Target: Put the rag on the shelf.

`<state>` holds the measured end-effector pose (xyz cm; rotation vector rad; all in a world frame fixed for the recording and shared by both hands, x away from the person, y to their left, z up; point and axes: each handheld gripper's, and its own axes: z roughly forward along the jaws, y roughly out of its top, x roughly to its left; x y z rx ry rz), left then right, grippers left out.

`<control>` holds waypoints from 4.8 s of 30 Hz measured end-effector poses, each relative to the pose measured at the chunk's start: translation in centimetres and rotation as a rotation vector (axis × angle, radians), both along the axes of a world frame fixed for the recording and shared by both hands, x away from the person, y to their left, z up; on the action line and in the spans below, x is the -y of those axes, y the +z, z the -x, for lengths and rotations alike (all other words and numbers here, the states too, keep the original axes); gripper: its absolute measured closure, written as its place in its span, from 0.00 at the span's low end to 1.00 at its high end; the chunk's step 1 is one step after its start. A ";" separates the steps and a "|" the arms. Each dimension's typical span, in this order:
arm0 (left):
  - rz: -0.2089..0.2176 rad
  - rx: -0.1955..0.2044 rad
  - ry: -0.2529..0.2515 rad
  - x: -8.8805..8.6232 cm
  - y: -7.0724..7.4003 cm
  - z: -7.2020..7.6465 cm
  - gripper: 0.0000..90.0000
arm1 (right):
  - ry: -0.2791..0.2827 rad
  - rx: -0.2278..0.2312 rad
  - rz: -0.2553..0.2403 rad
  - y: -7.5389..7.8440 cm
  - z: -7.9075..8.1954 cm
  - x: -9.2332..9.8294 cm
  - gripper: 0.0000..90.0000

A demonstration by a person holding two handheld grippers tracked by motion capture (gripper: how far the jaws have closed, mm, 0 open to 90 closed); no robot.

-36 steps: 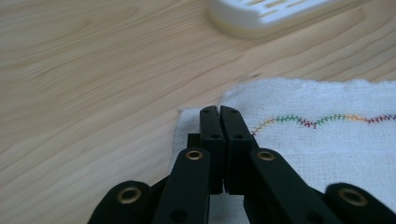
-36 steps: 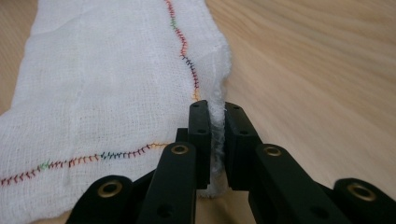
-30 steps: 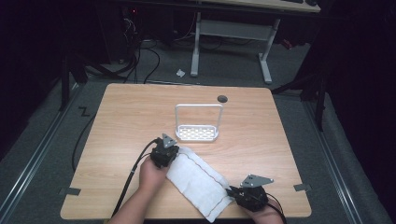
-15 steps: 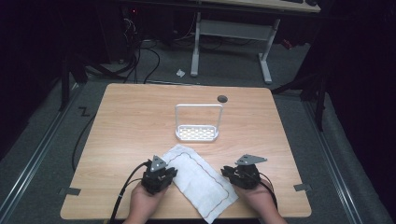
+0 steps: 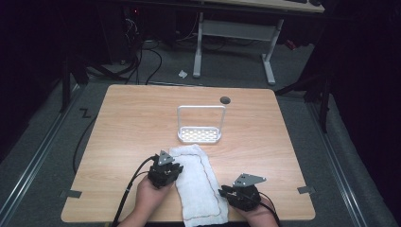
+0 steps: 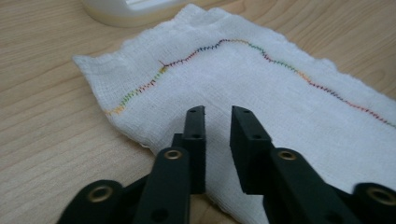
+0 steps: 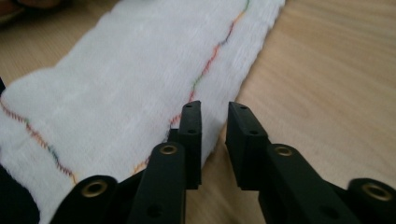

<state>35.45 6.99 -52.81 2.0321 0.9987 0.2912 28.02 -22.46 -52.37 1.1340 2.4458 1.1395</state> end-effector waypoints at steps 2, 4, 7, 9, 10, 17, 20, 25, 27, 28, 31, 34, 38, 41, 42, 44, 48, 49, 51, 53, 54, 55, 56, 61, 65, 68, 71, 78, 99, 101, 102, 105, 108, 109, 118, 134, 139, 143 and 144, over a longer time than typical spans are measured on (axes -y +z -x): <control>0.007 0.016 -0.024 0.0 0.4 0.9 0.83 | -0.023 0.012 -0.010 0.4 -1.2 -0.3 0.78; 0.009 0.017 -0.054 0.1 0.6 1.4 0.79 | -0.027 0.025 -0.015 0.8 -3.1 -1.0 0.81; -0.003 0.018 -0.091 0.4 0.2 1.7 0.78 | -0.029 0.039 -0.028 1.2 -5.8 -2.6 0.83; -0.042 0.031 -0.114 0.8 -0.3 1.9 0.79 | -0.032 0.043 -0.031 1.4 -7.5 -3.8 0.85; -0.053 0.037 -0.120 0.9 -0.5 2.0 0.78 | -0.034 0.042 -0.023 1.3 -8.1 -4.3 0.85; -0.031 0.033 -0.131 0.7 -0.7 1.8 0.77 | -0.009 0.015 0.034 -0.6 -7.1 -4.4 0.84; -0.029 0.037 -0.143 1.0 -0.7 1.7 0.77 | 0.000 0.012 0.019 -0.7 -4.9 -3.8 0.84; -0.036 0.043 -0.164 1.7 -0.7 2.0 0.75 | 0.015 0.022 0.007 -0.7 -2.0 -3.0 0.83; -0.023 0.031 -0.160 1.6 -0.7 2.2 0.75 | -0.040 0.056 -0.013 -0.5 -2.2 -2.2 0.81; -0.020 0.031 -0.159 1.5 -0.7 2.2 0.74 | -0.075 0.061 -0.024 -0.4 -2.7 -1.8 0.80; -0.017 0.026 -0.156 1.5 -0.6 2.6 0.71 | -0.147 0.045 -0.058 -0.3 -5.3 -1.0 0.77; -0.010 0.022 -0.158 1.3 -0.5 2.9 0.70 | -0.174 0.014 -0.067 -0.5 -7.4 -0.9 0.76; -0.022 0.028 -0.163 0.8 -0.3 3.8 0.70 | -0.139 -0.014 -0.066 -1.2 -8.4 -1.1 0.91; -0.040 0.037 -0.151 0.6 -0.4 3.8 0.70 | -0.146 0.042 -0.065 -0.3 -7.8 -1.2 0.92; -0.044 0.041 -0.151 0.6 -0.5 3.8 0.70 | -0.152 0.070 -0.058 0.2 -7.6 -1.3 0.93; -0.055 0.051 -0.155 0.7 -0.6 3.9 0.69 | -0.171 0.105 -0.043 1.0 -7.5 -1.4 0.94; -0.083 0.070 -0.160 1.0 -0.5 4.1 0.68 | -0.212 0.087 -0.019 1.0 -8.5 -1.7 0.96; -0.083 0.069 -0.161 1.0 -0.5 4.1 0.67 | -0.217 0.077 0.000 0.7 -8.8 -1.8 0.97; -0.083 0.070 -0.163 1.0 -0.5 4.1 0.67 | -0.222 0.074 0.008 0.2 -9.5 -2.0 0.97; -0.074 0.065 -0.160 0.9 -0.5 4.0 0.67 | -0.235 0.065 0.011 -0.1 -10.0 -2.1 0.97; -0.068 0.064 -0.158 0.9 -0.5 4.0 0.66 | -0.234 0.061 0.019 -0.3 -10.2 -2.3 0.97; -0.062 0.072 -0.152 0.7 -0.3 4.0 0.65 | -0.231 0.057 0.024 -0.5 -10.3 -2.4 0.97; -0.062 0.072 -0.152 0.7 -0.3 4.0 0.64 | -0.231 0.057 0.024 -0.5 -10.3 -2.4 0.97; 0.034 0.081 -0.045 -0.7 0.7 0.6 0.58 | -0.234 0.053 0.012 -1.0 -10.2 -2.3 0.92; 0.041 0.044 0.011 -0.1 0.5 -3.0 0.55 | -0.240 0.038 -0.019 -1.3 -10.3 -1.8 0.87; 0.059 0.017 0.040 0.2 0.3 -4.5 0.54 | -0.249 0.035 -0.025 -1.3 -10.3 -1.6 0.82; 0.038 -0.021 0.045 1.1 -0.4 -6.2 0.54 | -0.257 0.032 -0.028 -1.3 -10.3 -1.6 0.77; 0.051 -0.044 0.025 1.2 -0.8 -6.8 0.55 | -0.233 0.011 -0.069 -0.7 -9.6 -1.1 0.58; 0.064 -0.051 -0.060 1.5 -1.0 -6.4 0.80 | -0.155 0.023 -0.031 -1.3 -9.8 -3.3 0.89; 0.071 -0.068 -0.055 1.5 -1.0 -6.4 0.85 | -0.150 0.014 -0.042 -1.4 -9.9 -3.3 0.92; 0.081 -0.071 -0.049 1.4 -1.0 -6.4 0.88 | -0.153 0.006 -0.047 -1.4 -9.9 -3.2 0.92; 0.069 -0.045 -0.042 1.4 -0.9 -6.1 0.95 | -0.157 0.018 -0.043 -1.3 -9.8 -3.3 0.93; 0.092 -0.039 -0.021 1.2 -0.6 -5.6 0.96 | -0.154 0.032 -0.040 -1.2 -9.6 -3.4 0.93; 0.096 -0.032 -0.018 1.1 -0.4 -5.5 0.96 | -0.151 0.042 -0.043 -1.1 -9.5 -3.5 0.93; 0.099 0.033 0.010 1.4 0.7 -4.3 0.96 | -0.143 0.107 -0.067 0.3 -8.5 -3.3 0.93; 0.204 0.117 0.020 0.4 3.1 -3.5 0.96 | -0.140 0.189 -0.113 2.5 -8.2 -3.6 0.93; 0.236 0.152 0.019 0.3 5.0 -3.2 0.96 | -0.146 0.223 -0.121 4.9 -8.3 -3.6 0.93; 0.239 0.183 0.017 0.5 7.0 -3.0 0.96 | -0.148 0.269 -0.114 6.6 -8.1 -3.7 0.93; 0.243 0.187 0.018 0.5 7.4 -3.1 0.96 | -0.153 0.282 -0.116 7.0 -8.0 -3.7 0.93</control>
